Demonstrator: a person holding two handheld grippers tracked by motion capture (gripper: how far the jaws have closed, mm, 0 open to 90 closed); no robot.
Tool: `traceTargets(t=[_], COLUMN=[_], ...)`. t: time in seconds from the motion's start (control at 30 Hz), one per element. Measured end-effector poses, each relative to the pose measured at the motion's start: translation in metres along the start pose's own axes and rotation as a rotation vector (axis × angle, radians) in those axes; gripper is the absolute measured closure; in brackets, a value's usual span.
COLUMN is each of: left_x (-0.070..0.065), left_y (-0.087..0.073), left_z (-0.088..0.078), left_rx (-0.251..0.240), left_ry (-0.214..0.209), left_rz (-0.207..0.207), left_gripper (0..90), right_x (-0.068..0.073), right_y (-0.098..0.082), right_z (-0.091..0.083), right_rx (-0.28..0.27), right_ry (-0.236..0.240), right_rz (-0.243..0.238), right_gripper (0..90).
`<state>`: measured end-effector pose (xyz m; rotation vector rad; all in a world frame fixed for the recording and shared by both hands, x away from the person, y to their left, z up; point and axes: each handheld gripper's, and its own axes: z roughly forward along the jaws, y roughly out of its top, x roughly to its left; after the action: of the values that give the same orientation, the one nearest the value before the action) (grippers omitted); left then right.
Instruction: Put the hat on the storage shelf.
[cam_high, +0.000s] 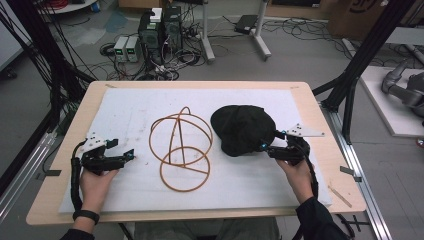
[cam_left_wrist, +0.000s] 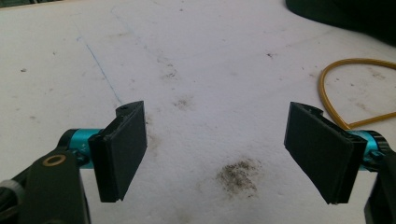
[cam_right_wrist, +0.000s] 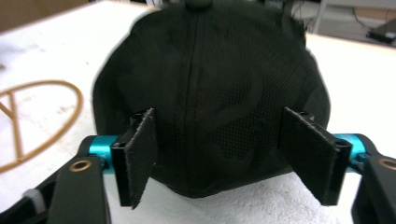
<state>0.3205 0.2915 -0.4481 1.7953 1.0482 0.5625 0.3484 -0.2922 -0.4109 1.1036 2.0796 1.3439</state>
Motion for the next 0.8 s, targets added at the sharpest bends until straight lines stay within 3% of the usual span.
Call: traceTargets(t=[0.07,0.13,0.17,0.23,0.47,0.5,0.57,0.8], left_x=[-0.0002,-0.0001,-0.0001,0.0004,0.0008,0.0007,0.0004,0.0006], left_y=[0.0001,-0.0004,-0.0004,-0.0013,-0.0014,-0.0015,-0.0018,-0.0016], left_z=[-0.0007,-0.0006,-0.0006,-0.0003,-0.0008,-0.0006,-0.0005,-0.0012], left_rx=[0.001,0.001,0.001,0.005,0.007,0.009,0.008,0.002], left_ry=[0.000,0.003,0.003,0.007,0.008,0.009,0.007,0.012], left_rz=[0.001,0.002,0.002,-0.002,0.000,0.000,-0.001,-0.002], left_gripper=[21.3,21.3,21.2,21.2,21.3,21.3,21.4,21.5], right_x=[0.0011,0.0037,0.0037,0.0063,0.0091,0.0091,0.0073,0.0094], right_y=[-0.0002,0.0012,0.0012,0.0021,0.0019,0.0019,0.0022,0.0056], right_z=[0.0039,0.0048,0.0048,0.0053,0.0062,0.0062,0.0031,-0.0022], right_rx=[0.015,0.017,0.017,0.019,0.027,0.027,0.013,-0.012], right_ry=[0.002,-0.006,-0.006,0.015,0.026,0.026,0.026,0.017], right_rz=[-0.007,-0.033,-0.033,-0.060,-0.088,-0.088,-0.096,-0.113], right_gripper=[29.0,37.8,37.8,52.3,76.8,76.8,87.8,89.5])
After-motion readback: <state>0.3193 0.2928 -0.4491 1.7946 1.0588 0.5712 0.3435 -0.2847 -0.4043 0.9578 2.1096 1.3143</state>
